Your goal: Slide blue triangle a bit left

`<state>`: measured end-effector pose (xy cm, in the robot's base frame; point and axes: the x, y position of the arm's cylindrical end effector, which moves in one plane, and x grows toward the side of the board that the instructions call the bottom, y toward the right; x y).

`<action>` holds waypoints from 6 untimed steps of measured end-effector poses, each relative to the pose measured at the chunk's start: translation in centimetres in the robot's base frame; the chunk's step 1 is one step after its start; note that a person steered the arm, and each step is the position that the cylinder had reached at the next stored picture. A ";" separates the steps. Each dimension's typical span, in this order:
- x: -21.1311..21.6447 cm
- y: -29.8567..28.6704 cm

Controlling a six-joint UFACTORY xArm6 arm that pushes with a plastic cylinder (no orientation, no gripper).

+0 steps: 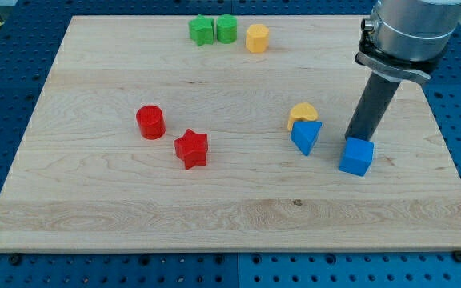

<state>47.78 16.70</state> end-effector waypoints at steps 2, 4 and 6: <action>-0.6 -7.1; -0.8 -8.5; -3.7 -8.5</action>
